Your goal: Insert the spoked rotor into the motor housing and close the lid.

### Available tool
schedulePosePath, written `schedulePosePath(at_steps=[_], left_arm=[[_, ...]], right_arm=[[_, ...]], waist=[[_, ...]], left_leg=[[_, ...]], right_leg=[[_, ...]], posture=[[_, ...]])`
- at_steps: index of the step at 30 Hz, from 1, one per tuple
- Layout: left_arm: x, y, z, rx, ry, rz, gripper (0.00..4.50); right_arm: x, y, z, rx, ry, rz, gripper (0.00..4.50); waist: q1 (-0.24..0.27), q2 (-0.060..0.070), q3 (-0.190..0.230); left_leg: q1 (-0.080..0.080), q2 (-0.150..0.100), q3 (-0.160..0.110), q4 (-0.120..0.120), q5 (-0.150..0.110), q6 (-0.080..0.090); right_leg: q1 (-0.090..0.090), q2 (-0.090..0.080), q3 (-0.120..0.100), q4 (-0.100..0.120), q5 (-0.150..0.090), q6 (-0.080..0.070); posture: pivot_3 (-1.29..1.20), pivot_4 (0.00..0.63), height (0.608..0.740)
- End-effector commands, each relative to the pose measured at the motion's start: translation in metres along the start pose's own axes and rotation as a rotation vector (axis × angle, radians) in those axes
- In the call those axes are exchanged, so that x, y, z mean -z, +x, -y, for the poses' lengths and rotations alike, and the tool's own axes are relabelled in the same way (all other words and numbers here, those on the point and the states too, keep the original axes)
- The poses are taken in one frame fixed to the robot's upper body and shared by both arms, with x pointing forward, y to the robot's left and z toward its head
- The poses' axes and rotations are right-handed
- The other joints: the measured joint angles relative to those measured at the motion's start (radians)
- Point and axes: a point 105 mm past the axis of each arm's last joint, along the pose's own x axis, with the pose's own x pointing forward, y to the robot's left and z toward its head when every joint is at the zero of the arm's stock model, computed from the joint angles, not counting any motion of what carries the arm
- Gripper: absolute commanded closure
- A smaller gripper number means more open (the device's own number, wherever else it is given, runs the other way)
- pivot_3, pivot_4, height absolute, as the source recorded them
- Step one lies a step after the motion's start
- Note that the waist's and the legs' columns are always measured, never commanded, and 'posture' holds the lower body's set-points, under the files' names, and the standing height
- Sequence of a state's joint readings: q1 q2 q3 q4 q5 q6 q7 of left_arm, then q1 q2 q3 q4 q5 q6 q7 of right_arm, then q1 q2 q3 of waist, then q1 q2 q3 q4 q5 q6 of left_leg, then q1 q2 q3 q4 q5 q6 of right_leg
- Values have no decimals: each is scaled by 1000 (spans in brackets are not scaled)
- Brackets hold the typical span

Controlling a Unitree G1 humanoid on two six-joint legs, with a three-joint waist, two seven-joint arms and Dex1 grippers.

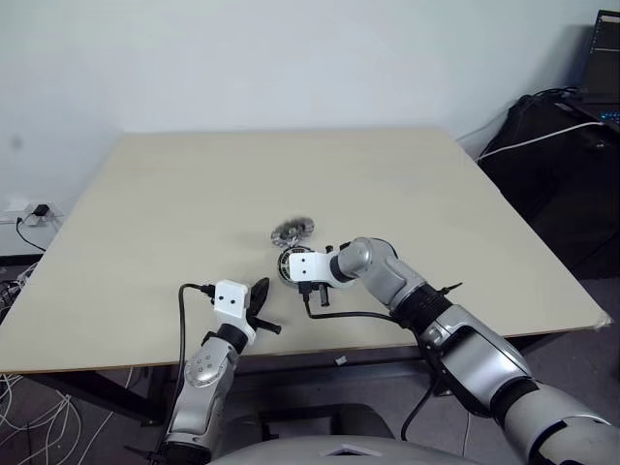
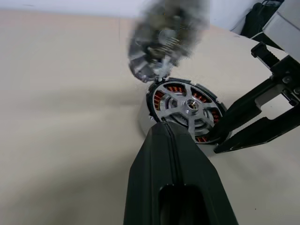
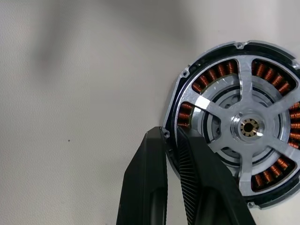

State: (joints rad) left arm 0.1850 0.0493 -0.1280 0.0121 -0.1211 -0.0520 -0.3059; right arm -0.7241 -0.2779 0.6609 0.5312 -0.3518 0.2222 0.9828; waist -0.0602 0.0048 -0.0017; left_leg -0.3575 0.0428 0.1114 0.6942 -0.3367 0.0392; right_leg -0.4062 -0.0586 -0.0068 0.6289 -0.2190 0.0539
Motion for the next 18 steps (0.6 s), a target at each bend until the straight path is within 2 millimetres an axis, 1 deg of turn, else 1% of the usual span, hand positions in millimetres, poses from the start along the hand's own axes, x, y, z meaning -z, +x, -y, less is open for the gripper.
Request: schedulePosePath(at_steps=[1, 5, 7, 10, 13, 18], left_arm=[[-11, 3, 3, 14, 6, 43, 4500], [-11, 4, 3, 17, 6, 40, 4500], [-11, 4, 3, 17, 5, 38, 4500], [-10, 3, 3, 14, 3, 36, 4500], [-10, 3, 2, 12, 0, 35, 4500], [-9, 4, 2, 17, -12, 29, 4500]], right_arm=[[-5, -8, 10, 43, -23, 17, 4372], [-6, -9, 13, 75, -8, 34, 4372], [-10, -11, 17, 113, 12, 58, 4372], [-17, -19, 18, 146, 25, 98, 4372], [-18, -28, 10, 143, 22, 113, 4372], [-12, -38, -11, 116, 14, 104, 4372]], waist=[[0, 0, 0], [0, 0, 0], [0, 0, 0], [0, 0, 0], [3, 0, 0], [11, 0, 0]], left_leg=[[0, 0, 0, 0, 0, 0], [0, 0, 0, 0, 0, 0], [0, 0, 0, 0, 0, 0], [0, 0, 0, 0, 0, 0], [-2, 0, 0, 0, 0, 0], [-3, 0, -1, 0, 0, 0]], right_leg=[[0, 0, 0, 0, 0, 0], [0, 0, 0, 0, 0, 0], [0, 0, 0, 0, 0, 0], [0, 0, 0, 0, 0, 0], [-1, 0, 0, 0, 0, 0], [-2, 0, -1, -1, 0, 0]], posture=[[0, 0, 740], [0, 0, 740], [0, 0, 740], [0, 0, 740], [0, 0, 740], [0, 0, 740]])
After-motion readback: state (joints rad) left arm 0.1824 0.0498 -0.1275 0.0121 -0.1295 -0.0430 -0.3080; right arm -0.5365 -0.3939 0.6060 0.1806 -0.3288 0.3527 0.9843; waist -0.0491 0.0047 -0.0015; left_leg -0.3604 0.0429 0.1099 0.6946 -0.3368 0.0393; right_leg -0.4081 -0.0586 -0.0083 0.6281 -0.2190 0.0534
